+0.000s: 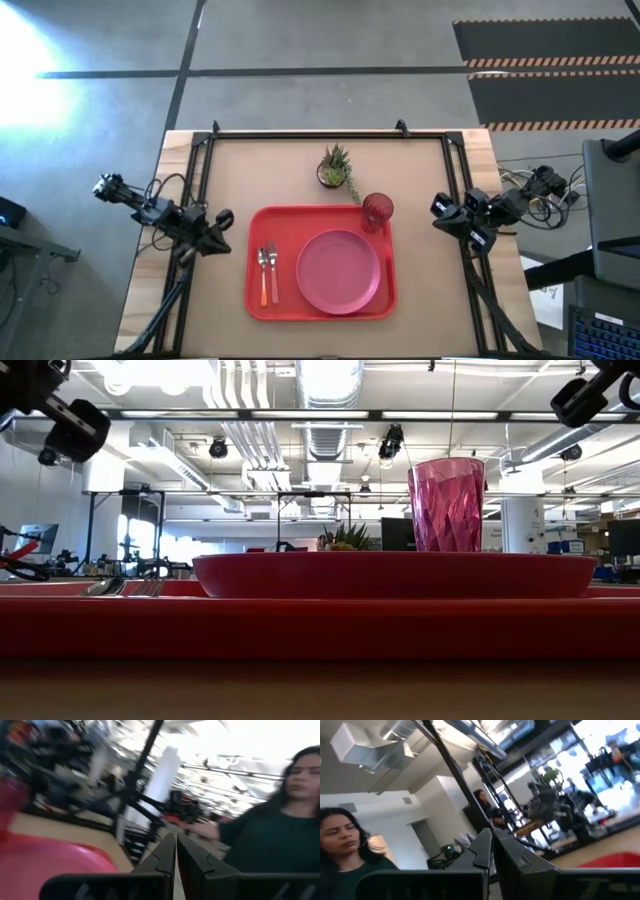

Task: Pick and place plate/cup/fork/spoon on tray
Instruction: Return to Home Position

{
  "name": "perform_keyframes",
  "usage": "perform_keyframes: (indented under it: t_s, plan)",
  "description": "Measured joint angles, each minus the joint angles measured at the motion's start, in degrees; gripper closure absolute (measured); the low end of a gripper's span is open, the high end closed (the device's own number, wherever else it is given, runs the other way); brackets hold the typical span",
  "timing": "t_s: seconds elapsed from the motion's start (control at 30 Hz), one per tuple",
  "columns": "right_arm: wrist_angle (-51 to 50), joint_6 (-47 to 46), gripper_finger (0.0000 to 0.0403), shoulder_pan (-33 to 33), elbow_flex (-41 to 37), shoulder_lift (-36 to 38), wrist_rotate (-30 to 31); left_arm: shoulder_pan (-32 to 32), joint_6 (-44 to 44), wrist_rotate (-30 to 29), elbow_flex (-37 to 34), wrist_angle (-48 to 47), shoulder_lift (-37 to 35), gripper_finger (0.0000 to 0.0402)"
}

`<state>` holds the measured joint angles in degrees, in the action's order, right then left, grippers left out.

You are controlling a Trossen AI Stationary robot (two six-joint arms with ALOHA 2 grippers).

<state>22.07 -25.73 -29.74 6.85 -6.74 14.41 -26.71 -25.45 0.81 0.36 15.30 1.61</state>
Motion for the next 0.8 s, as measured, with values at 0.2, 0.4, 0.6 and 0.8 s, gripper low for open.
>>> perform_keyframes:
  t_s: [0.2,0.4,0.6,0.8]
  plan:
    - [-5.00,-5.01,0.0394,0.02,0.00,-0.07,2.36,-0.03,-5.84,3.88,-0.02,-6.26,0.00,0.0401]
    - [-5.35,-8.01,0.0394,0.00,0.00,-0.04,6.63,-0.01,-13.32,0.49,0.16,-6.83,-0.07,0.0401]
    - [-7.25,-4.53,0.0394,0.00,0.09,-0.46,4.42,-0.03,-7.32,4.53,1.02,-6.80,-0.05,0.0401]
    - [-13.62,6.09,0.0394,0.00,0.11,-0.75,-3.18,-0.03,9.61,4.23,1.78,-7.00,3.08,0.0402]
